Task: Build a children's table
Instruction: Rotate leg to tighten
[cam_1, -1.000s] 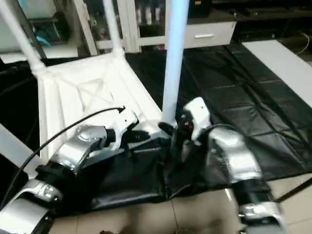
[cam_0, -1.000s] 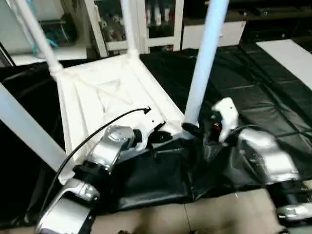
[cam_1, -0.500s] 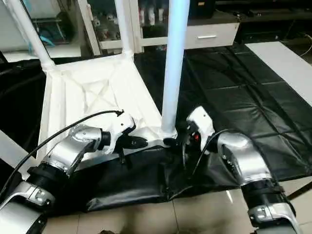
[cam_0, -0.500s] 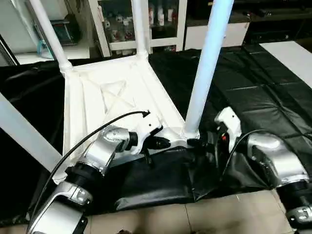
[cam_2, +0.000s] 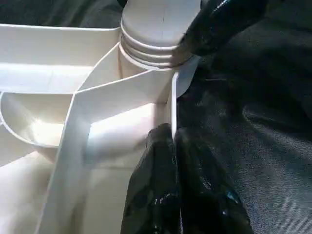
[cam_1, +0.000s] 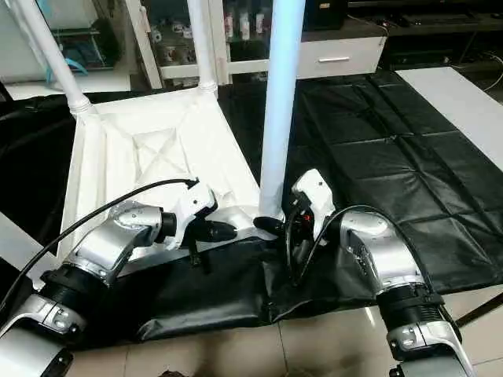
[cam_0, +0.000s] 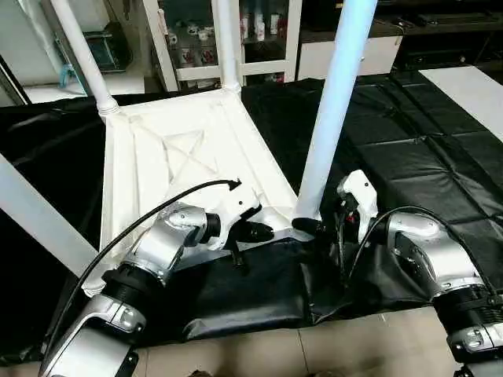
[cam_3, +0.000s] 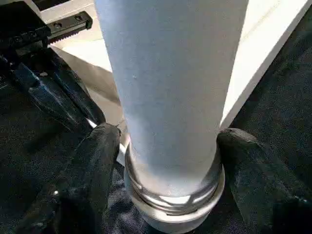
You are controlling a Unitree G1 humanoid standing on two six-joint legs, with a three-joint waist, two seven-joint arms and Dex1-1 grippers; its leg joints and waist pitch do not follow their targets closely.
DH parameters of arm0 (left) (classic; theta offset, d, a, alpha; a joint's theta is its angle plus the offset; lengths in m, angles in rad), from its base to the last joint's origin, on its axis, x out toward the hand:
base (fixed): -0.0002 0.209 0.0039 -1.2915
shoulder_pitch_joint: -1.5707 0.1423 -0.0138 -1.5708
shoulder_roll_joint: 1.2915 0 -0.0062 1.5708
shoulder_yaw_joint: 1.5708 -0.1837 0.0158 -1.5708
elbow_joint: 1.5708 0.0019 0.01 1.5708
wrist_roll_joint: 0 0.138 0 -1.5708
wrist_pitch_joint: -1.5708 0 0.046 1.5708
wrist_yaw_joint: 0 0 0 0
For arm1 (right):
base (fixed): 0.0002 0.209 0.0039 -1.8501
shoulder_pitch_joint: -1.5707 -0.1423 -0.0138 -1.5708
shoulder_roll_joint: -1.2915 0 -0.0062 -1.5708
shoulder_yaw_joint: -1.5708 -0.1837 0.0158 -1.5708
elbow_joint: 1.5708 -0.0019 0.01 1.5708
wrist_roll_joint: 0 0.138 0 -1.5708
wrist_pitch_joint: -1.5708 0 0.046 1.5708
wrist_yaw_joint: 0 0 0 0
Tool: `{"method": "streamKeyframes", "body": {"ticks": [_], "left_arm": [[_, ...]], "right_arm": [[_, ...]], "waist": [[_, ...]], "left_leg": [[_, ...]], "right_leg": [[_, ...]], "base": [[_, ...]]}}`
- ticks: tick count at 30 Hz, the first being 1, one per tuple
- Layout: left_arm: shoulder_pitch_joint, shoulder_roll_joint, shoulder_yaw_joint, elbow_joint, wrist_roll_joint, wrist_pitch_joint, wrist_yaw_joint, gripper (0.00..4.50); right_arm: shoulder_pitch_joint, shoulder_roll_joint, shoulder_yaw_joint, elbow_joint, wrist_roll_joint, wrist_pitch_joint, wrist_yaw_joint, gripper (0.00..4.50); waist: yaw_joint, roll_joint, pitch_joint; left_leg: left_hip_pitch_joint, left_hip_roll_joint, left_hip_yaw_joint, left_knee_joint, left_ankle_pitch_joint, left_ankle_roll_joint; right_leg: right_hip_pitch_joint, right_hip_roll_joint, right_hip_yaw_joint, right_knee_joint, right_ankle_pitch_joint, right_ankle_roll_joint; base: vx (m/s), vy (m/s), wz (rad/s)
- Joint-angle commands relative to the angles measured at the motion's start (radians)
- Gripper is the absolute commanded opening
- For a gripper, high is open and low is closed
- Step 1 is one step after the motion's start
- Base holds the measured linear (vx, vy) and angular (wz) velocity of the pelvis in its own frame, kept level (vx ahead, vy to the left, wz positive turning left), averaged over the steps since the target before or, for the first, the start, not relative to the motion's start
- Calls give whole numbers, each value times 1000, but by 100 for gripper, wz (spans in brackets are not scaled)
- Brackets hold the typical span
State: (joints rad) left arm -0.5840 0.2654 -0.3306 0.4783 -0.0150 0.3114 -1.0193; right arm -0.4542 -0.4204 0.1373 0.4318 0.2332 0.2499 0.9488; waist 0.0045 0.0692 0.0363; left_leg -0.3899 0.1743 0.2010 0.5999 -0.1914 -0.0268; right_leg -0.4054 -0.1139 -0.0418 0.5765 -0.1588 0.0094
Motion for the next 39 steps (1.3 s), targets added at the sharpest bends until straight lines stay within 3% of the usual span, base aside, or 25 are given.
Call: {"method": "streamKeyframes", "body": {"ticks": [1, 7, 16, 20, 24, 28, 31, 32, 34, 39], "left_arm": [[24, 3, -35, -5, 7, 23, -27, 0], [25, 4, -36, -6, 8, 25, -29, 0], [30, 3, -39, -15, 8, 35, -30, 0], [22, -27, -13, 16, 9, 28, 30, 0], [-17, -94, 24, 95, 13, 24, 145, 0], [-51, -144, 46, 154, 23, 24, 239, 0], [-85, -186, 64, 210, 38, 20, 336, 0], [-95, -197, 69, 225, 42, 19, 364, 0], [-117, -219, 82, 262, 56, 9, 420, 0], [-138, -237, 99, 297, 61, -22, 475, 0]], "right_arm": [[-10, 8, -4, 9, -3, -13, 10, 299], [-10, 10, 3, 22, -10, -18, 21, 253], [-17, 19, 20, 42, -24, -31, 34, 243], [-13, 63, 10, 87, -65, -54, -91, 241], [-5, 185, -48, 179, -90, -69, -363, 240], [-25, 265, -91, 240, -100, -70, -555, 240], [-69, 336, -124, 303, -108, -81, -716, 239], [-85, 356, -131, 320, -111, -87, -765, 239], [-125, 404, -155, 363, -115, -105, -873, 239], [-182, 483, -140, 409, -143, -156, -968, 238]], "waist": [[-1, -18, -66], [-1, -18, -66], [-1, -20, -66], [-4, -23, -62], [-30, -24, -55], [-51, -17, -52], [-72, -19, -51], [-75, -9, -51], [-92, -14, -54], [-99, -14, -58]], "left_leg": [[21, 45, -18, -70, -182, 98], [21, 44, -17, -69, -182, 100], [22, 44, -17, -68, -174, 105], [20, 44, -17, -71, -199, 95], [24, 40, -26, -84, -340, 20], [29, 38, -32, -90, -438, -14], [29, 33, -35, -89, -482, -26], [30, 33, -39, -91, -493, -29], [24, 32, -40, -91, -498, -23], [21, 32, -39, -91, -487, -10]], "right_leg": [[45, -25, 15, -52, -164, -272], [45, -23, 15, -52, -163, -272], [45, -23, 15, -50, -156, -278], [44, -24, 15, -55, -203, -268], [36, -23, 12, -72, -391, -206], [23, -21, 11, -84, -453, -171], [17, -21, 7, -91, -491, -157], [17, -22, 6, -91, -500, -153], [22, -22, 2, -95, -481, -151], [20, -23, 3, -91, -423, -172]], "base": [[0, 0, 0], [0, 0, 0], [0, 0, 0], [0, 0, 0], [0, 0, 0], [0, 0, 0], [0, 0, 0], [0, 0, 0], [0, 0, 0], [0, 0, 0]]}}
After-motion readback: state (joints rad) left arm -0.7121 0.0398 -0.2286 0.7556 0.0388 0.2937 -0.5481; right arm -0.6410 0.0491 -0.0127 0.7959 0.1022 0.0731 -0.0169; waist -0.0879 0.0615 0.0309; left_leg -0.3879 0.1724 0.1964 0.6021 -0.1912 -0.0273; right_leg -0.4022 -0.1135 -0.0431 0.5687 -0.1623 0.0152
